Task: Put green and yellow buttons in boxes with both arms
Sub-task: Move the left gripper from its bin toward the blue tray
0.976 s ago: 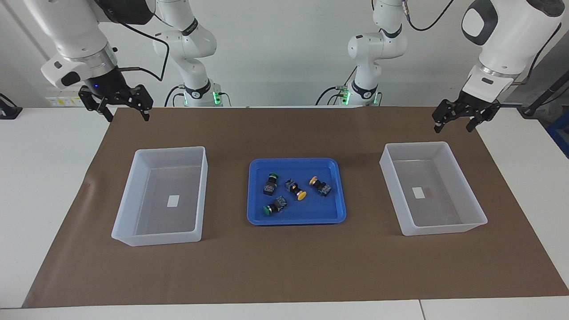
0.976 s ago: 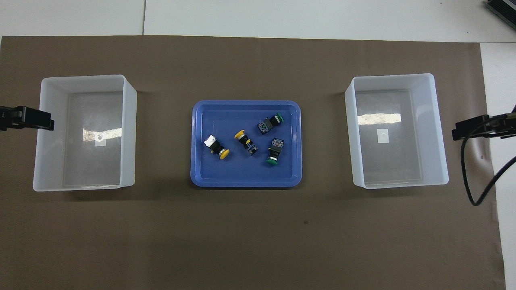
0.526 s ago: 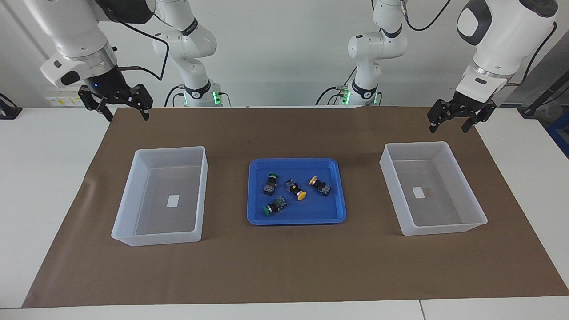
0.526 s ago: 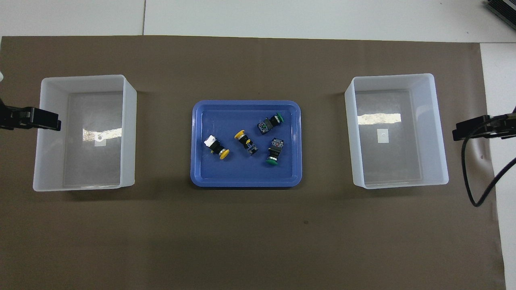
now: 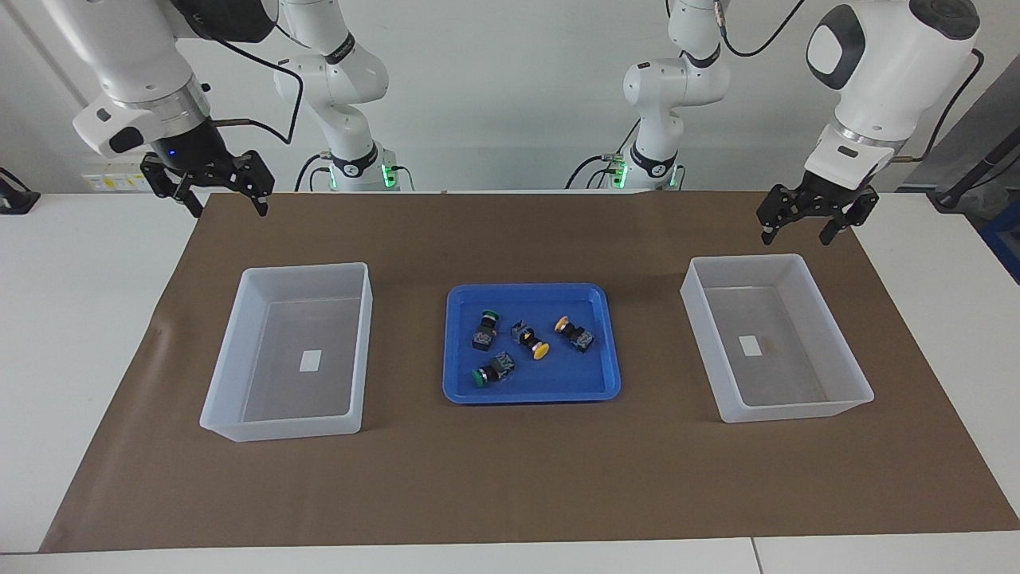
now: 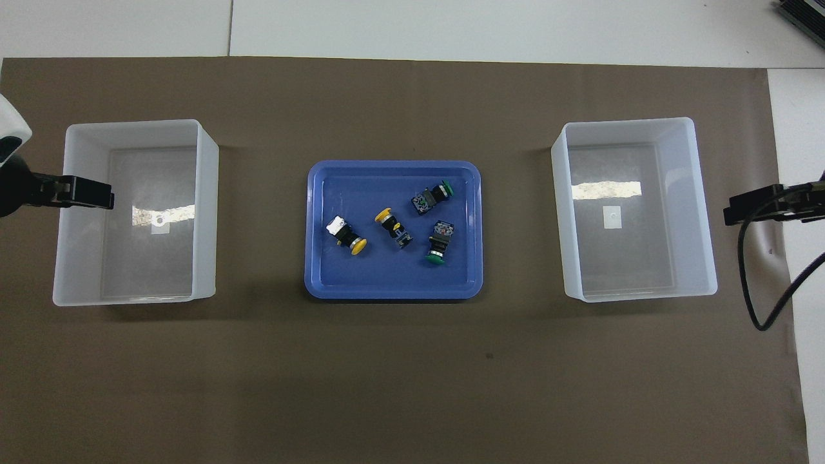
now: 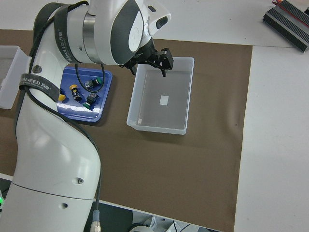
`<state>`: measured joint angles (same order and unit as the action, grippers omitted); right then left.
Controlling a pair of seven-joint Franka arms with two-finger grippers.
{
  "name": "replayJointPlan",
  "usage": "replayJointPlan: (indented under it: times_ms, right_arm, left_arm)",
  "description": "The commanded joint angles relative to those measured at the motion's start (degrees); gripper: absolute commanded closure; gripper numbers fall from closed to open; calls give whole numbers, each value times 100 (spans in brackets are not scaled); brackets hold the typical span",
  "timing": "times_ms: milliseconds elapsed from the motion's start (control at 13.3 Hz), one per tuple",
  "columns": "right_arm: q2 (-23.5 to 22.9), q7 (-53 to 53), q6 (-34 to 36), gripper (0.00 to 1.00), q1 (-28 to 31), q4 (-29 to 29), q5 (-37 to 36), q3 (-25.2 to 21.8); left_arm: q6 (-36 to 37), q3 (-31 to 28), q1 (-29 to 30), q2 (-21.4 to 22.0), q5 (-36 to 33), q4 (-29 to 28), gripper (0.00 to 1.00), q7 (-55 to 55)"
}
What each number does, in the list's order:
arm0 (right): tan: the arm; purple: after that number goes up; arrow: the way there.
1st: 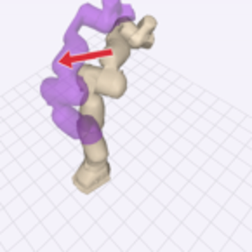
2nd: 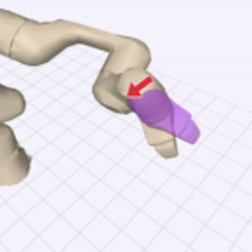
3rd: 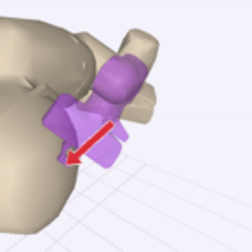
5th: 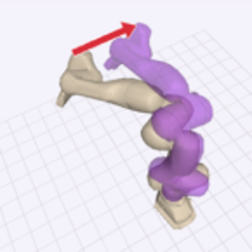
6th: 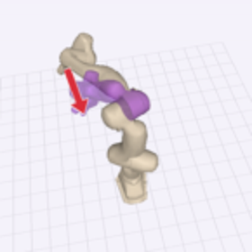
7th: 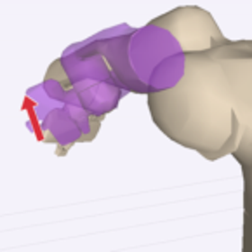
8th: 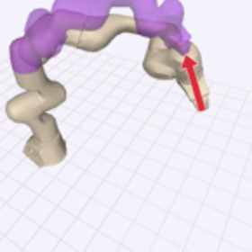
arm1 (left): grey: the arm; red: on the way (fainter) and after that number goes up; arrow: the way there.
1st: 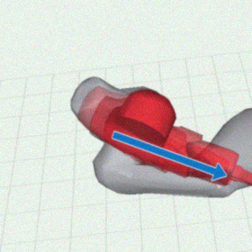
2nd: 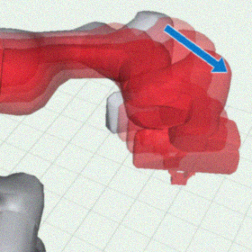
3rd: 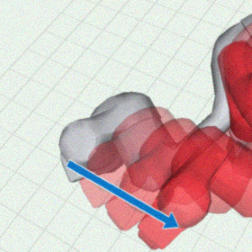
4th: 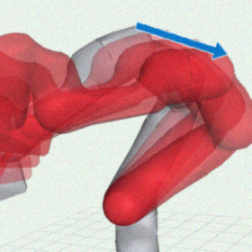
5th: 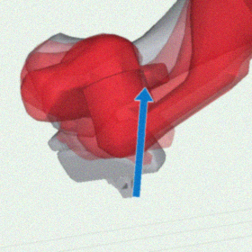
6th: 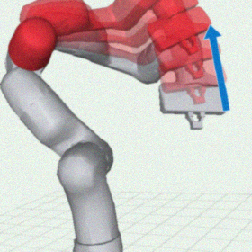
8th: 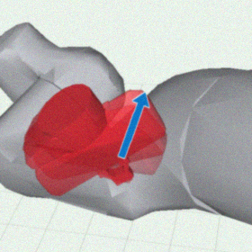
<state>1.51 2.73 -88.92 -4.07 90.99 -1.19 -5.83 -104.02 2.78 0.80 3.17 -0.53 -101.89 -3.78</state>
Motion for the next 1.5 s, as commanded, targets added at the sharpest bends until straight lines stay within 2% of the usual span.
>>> replayJointPlan:
  times_ms: [0, 150, 225, 375, 526, 676, 976, 1126, 1277, 1427]
  right_arm:
    - [60, -71, 94, 0, 64, 6, 66, 56]
    - [60, -71, 86, 0, 64, -3, 58, 56]
    - [60, -71, 77, 0, 64, 6, 58, 56]
    - [60, -71, 68, 0, 56, 6, 66, 56]
    - [60, -71, 77, 0, 64, 6, 66, 56]
    - [60, -71, 77, 0, 56, 6, 66, 56]
    - [60, -71, 86, 0, 55, 6, 58, 56]
    - [60, -71, 95, 0, 55, 6, 66, 56]
    - [60, -71, 103, 0, 64, 6, 58, 56]
    - [68, -62, 112, 0, 64, 6, 66, 56]
  left_arm:
    - [-364, -50, -79, 386, 79, -586, 0, -61]
    - [-845, -50, -455, 368, 79, -822, 0, -26]
    - [-944, -58, -719, 334, 79, -806, 0, -9]
    - [-847, -58, -861, 254, 70, -595, 0, -44]
    - [-1242, -58, -1228, 228, 79, -770, 0, 52]
    - [-1305, -58, -1310, 158, 70, -885, 0, 735]
    - [-1542, -58, -1345, -316, 79, -833, 0, 2088]
    - [-1953, -50, -1511, -772, 88, -824, 0, 2879]
    - [-2122, -58, -1574, -949, 105, -754, 0, 3286]
    - [-2096, -67, -1574, -1360, 245, -265, 0, 3506]
